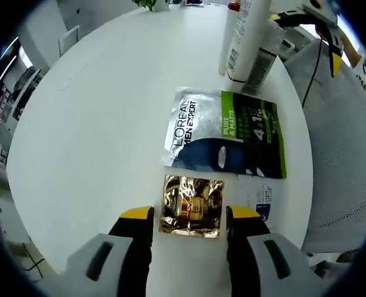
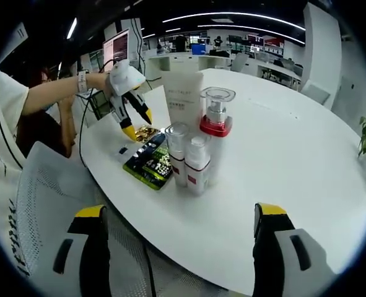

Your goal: Arrange the skincare products in the storage area until every visible bottle or jar stands upright without overlapping.

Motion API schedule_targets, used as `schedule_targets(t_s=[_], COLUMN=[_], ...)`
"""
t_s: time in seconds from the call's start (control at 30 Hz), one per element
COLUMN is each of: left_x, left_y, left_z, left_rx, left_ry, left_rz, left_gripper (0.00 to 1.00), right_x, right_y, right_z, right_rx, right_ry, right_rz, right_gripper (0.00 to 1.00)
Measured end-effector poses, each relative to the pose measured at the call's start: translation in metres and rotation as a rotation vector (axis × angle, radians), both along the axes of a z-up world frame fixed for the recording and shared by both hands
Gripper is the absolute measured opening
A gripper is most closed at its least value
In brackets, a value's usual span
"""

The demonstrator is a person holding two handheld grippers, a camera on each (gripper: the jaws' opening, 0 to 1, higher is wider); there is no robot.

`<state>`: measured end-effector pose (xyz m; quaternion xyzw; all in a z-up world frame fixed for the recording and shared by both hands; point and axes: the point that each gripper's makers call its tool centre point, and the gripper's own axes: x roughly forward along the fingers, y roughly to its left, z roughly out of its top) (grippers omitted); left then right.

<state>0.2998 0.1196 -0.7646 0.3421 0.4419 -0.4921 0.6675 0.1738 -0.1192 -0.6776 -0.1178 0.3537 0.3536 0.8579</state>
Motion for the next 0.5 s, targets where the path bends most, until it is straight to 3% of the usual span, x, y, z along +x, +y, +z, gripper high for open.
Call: schedule_targets(t_s=[0.5], left_x=[-0.011], left_y=[-0.005], left_z=[0.023], left_rx=[-0.077], left_ry=[-0.06], left_rz=[0.056], left_gripper=[0.52], right_x=[0.0], right_y=[0.005], right_z=[0.006], right_rx=[0.005], right_ry=[-0.019], right_rz=[0.012], right_gripper=[0.99])
